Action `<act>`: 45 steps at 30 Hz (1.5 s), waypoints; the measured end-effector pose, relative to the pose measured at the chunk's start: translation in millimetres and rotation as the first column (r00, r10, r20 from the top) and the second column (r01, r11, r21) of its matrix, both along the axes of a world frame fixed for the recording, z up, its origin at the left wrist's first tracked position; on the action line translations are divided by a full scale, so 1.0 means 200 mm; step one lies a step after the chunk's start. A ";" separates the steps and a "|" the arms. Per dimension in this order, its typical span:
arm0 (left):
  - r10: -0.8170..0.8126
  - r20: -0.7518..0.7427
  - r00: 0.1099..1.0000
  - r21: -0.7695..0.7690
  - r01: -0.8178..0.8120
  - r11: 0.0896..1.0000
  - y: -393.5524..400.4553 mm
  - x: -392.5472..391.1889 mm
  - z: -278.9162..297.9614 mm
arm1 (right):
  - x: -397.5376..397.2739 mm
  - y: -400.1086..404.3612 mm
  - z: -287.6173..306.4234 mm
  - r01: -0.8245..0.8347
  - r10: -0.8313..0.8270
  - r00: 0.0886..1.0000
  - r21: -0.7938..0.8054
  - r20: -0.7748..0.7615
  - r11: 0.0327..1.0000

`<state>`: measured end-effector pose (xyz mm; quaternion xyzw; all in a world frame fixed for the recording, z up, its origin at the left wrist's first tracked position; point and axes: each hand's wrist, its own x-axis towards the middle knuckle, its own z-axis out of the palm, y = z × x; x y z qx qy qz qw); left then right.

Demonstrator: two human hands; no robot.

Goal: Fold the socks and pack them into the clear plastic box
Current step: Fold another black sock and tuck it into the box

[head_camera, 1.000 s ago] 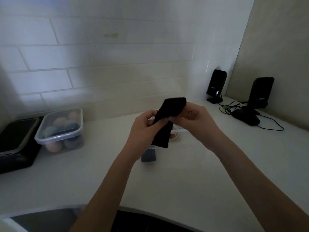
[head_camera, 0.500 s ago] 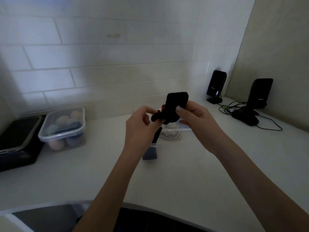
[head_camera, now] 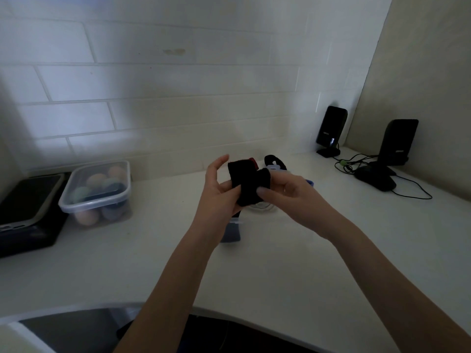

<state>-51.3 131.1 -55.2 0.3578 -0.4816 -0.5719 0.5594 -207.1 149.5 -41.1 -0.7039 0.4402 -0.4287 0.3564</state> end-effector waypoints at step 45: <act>0.368 0.576 0.730 -0.359 -0.179 0.916 0.08 0.11 -0.07 | 0.00 -0.09 -0.10 0.227 -0.252 0.967 0.307 0.043 0.924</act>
